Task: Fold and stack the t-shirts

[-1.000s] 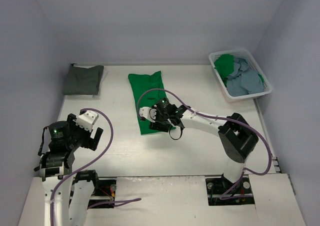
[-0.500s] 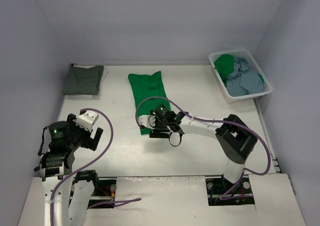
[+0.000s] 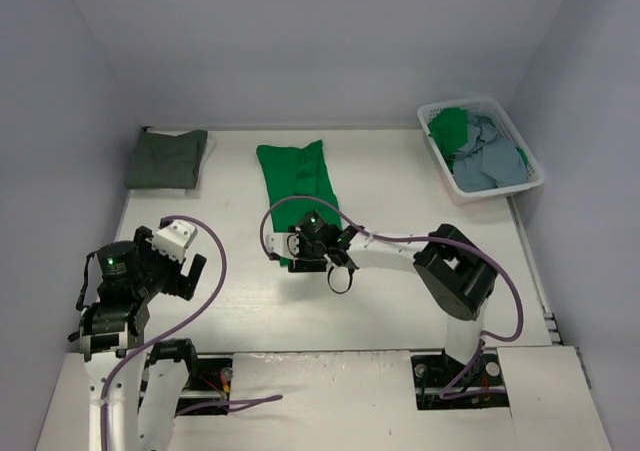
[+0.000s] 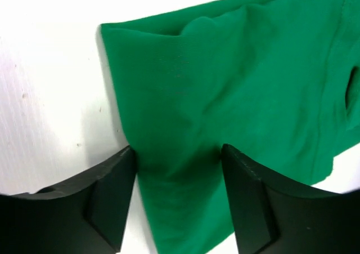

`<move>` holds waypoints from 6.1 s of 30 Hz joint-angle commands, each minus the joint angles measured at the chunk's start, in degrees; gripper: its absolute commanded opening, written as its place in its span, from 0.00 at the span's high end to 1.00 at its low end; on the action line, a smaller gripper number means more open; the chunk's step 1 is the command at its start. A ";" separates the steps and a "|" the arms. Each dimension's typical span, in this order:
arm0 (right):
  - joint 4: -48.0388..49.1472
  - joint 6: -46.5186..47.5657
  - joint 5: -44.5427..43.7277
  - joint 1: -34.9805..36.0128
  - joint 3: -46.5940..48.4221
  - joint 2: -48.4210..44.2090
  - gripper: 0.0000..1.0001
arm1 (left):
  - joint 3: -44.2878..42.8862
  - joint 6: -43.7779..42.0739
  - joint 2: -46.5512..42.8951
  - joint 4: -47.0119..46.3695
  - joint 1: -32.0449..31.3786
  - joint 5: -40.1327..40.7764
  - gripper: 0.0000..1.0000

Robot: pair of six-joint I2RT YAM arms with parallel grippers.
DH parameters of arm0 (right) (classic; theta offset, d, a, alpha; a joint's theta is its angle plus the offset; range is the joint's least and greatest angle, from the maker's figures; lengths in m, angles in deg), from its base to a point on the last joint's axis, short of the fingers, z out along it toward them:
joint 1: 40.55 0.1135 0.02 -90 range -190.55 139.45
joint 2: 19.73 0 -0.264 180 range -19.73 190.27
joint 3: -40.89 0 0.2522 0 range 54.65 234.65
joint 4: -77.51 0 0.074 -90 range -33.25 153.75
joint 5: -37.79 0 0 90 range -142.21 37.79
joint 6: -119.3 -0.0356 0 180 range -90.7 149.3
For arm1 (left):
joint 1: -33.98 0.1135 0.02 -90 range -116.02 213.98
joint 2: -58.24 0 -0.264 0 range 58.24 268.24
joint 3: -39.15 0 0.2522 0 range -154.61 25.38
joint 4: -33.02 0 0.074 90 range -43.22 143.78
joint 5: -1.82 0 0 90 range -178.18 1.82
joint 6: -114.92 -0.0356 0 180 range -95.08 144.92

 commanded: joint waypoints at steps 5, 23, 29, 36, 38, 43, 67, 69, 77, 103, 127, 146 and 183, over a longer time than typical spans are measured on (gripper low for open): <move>-4.58 0.41 1.57 -0.16 1.30 5.47 0.62 | -0.70 -0.25 0.72 -2.79 0.51 -0.55 0.16; -18.38 1.64 8.95 0.72 1.13 -8.76 1.00 | -0.88 -0.33 0.90 -2.78 0.51 -1.25 0.16; -22.34 1.55 10.80 1.69 0.86 -14.83 1.00 | -1.84 -0.77 6.95 -7.78 0.51 -1.52 0.11; -23.05 2.17 12.30 1.69 -0.19 -15.27 1.00 | -15.97 1.23 31.19 -11.40 0.51 -9.66 0.11; -23.05 2.26 12.65 1.69 -0.37 -14.92 1.00 | -22.74 3.70 40.85 -12.01 0.42 -12.84 0.11; -23.57 2.34 13.53 1.69 -0.19 -14.22 1.00 | -32.06 16.00 57.81 -22.19 -0.89 -21.02 0.12; -23.66 2.34 13.44 -0.24 2.09 -10.70 1.00 | -59.25 14.61 98.28 -8.59 -21.11 -24.55 1.00; -23.75 2.43 13.44 -0.42 2.62 -10.35 1.00 | -58.63 13.82 98.54 -8.32 -21.46 -23.93 1.00; -23.93 2.52 13.53 -1.39 5.34 -10.17 1.00 | -54.24 11.97 98.54 -9.11 -23.22 -22.17 1.00; -29.46 6.03 11.95 -4.20 10.79 -13.34 1.00 | -57.48 8.45 102.15 -2.25 -33.15 -1.37 1.00; -30.96 8.23 11.86 -5.69 15.89 -13.07 1.00 | -55.99 3.71 100.22 -3.75 -33.59 11.85 1.00; -30.96 9.55 12.47 -6.57 19.76 -9.30 1.00 | -54.75 3.70 87.83 -6.38 -31.49 4.54 0.96; -30.87 12.10 17.40 -11.93 38.92 5.12 1.00 | -66.54 12.32 98.98 -25.61 -22.08 8.94 0.85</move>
